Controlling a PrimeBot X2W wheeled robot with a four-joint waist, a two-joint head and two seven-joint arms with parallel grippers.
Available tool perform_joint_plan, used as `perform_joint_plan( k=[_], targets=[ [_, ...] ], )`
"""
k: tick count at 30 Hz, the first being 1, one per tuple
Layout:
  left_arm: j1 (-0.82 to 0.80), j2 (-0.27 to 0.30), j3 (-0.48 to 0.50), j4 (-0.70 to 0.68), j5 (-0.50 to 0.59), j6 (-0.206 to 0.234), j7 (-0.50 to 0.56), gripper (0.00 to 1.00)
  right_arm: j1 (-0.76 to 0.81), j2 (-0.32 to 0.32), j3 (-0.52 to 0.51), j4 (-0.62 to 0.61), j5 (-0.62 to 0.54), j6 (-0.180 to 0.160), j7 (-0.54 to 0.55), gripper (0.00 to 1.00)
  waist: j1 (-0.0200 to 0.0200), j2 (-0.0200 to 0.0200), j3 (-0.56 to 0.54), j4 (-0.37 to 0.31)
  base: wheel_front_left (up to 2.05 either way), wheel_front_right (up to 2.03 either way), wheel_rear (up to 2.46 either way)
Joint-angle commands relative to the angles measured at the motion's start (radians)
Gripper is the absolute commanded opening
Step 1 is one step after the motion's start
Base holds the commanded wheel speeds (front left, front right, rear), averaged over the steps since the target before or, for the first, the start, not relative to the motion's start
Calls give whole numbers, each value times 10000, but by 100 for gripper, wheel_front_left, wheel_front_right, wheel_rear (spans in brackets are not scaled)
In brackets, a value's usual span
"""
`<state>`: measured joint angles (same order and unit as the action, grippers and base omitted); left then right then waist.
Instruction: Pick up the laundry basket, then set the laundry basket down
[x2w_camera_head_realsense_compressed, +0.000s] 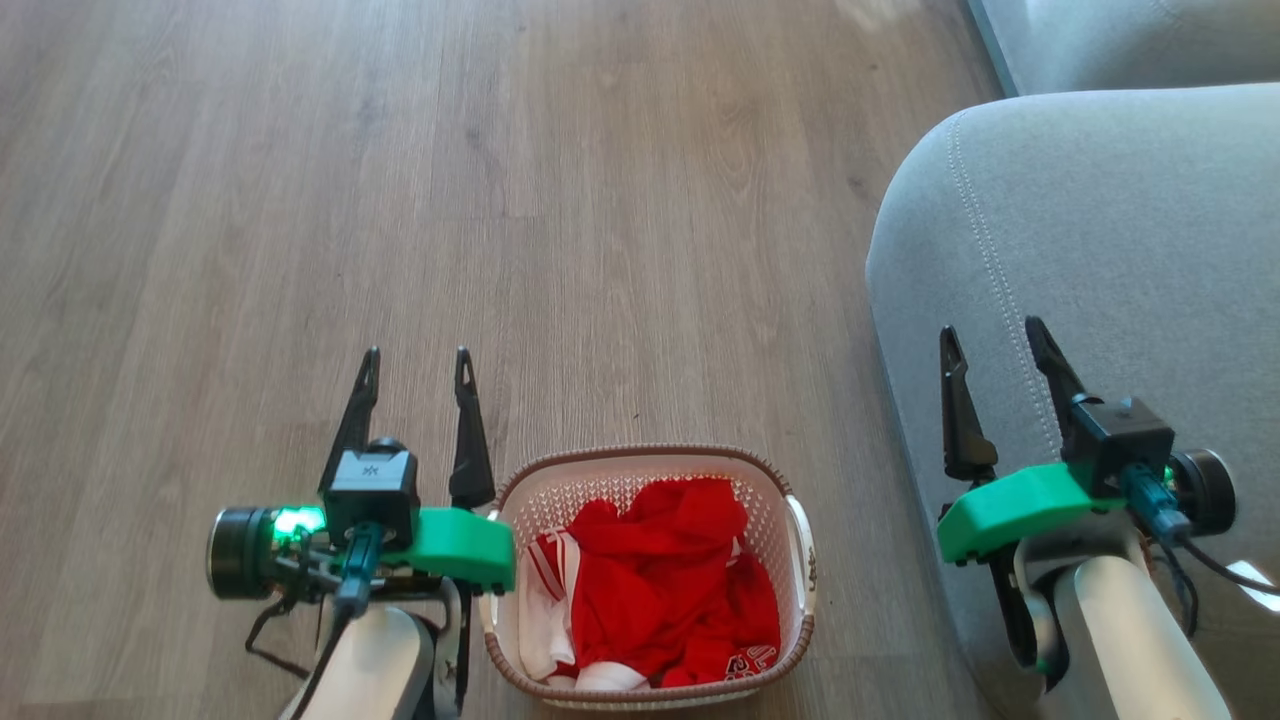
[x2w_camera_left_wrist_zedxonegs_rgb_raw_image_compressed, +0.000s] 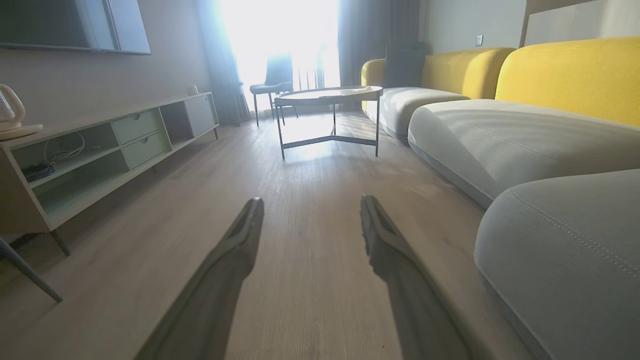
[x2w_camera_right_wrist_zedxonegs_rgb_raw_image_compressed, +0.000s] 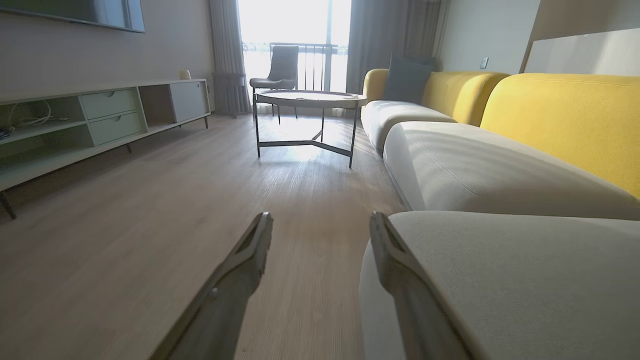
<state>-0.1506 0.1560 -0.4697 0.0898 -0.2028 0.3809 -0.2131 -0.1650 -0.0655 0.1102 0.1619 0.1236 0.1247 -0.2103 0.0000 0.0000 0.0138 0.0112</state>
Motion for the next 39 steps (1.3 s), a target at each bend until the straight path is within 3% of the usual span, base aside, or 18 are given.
perform_joint_plan(
  k=[1,5,13,23,27,39],
  targets=[
    [-602,49,318,-482,338,158,-136,100,-579,32,185,-441,-327,54,-165,100,0,0,13,4,0,0,0],
    [-464,-164,490,-625,438,123,-254,100,-503,83,113,-500,-539,56,-282,100,0,0,34,27,0,0,0],
    [-157,-713,1172,-417,989,-707,-486,100,-362,133,216,-251,-1142,60,-515,100,0,0,83,75,0,0,0],
    [215,-1046,2023,1010,267,-2306,-486,100,-187,150,187,622,-576,60,-515,100,0,0,28,62,0,0,0],
    [238,-1053,2033,1176,-293,-2565,-486,100,-233,151,202,799,-511,60,-515,100,0,0,7,47,0,0,0],
    [216,-1056,2004,1542,-639,-2834,-486,100,-272,152,258,887,-559,60,-515,100,0,0,-25,15,0,0,0]
  ],
)
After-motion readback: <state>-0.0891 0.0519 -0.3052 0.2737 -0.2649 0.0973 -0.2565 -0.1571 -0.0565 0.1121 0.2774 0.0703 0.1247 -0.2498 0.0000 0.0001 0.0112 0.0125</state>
